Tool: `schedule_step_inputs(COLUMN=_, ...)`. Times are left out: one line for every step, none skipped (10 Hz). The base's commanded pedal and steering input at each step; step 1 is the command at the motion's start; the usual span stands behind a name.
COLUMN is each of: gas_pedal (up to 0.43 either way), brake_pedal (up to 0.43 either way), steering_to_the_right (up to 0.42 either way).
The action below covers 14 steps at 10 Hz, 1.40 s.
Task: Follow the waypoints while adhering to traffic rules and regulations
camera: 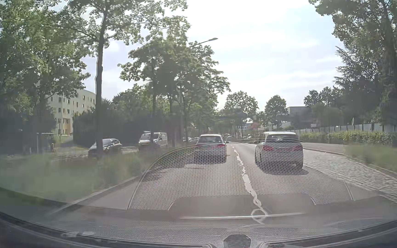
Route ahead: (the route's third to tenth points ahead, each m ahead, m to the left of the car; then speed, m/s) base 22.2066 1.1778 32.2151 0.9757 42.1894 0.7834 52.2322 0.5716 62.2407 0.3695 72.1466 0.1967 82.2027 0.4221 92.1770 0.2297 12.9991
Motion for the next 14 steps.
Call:
schedule_step_inputs(gas_pedal=0.047, brake_pedal=0.000, steering_to_the_right=0.007)
schedule_step_inputs(gas_pedal=0.039, brake_pedal=0.000, steering_to_the_right=0.007)
schedule_step_inputs(gas_pedal=0.039, brake_pedal=0.000, steering_to_the_right=0.007)
schedule_step_inputs(gas_pedal=0.039, brake_pedal=0.000, steering_to_the_right=0.007)
schedule_step_inputs(gas_pedal=0.039, brake_pedal=0.000, steering_to_the_right=0.006)
schedule_step_inputs(gas_pedal=0.039, brake_pedal=0.000, steering_to_the_right=0.006)
schedule_step_inputs(gas_pedal=0.039, brake_pedal=0.000, steering_to_the_right=0.006)
schedule_step_inputs(gas_pedal=0.039, brake_pedal=0.000, steering_to_the_right=0.006)
schedule_step_inputs(gas_pedal=0.039, brake_pedal=0.000, steering_to_the_right=0.006)
schedule_step_inputs(gas_pedal=0.039, brake_pedal=0.000, steering_to_the_right=0.004)
schedule_step_inputs(gas_pedal=0.039, brake_pedal=0.000, steering_to_the_right=0.003)
schedule_step_inputs(gas_pedal=0.039, brake_pedal=0.000, steering_to_the_right=0.002)
schedule_step_inputs(gas_pedal=0.039, brake_pedal=0.000, steering_to_the_right=0.001)
schedule_step_inputs(gas_pedal=0.039, brake_pedal=0.000, steering_to_the_right=0.000)
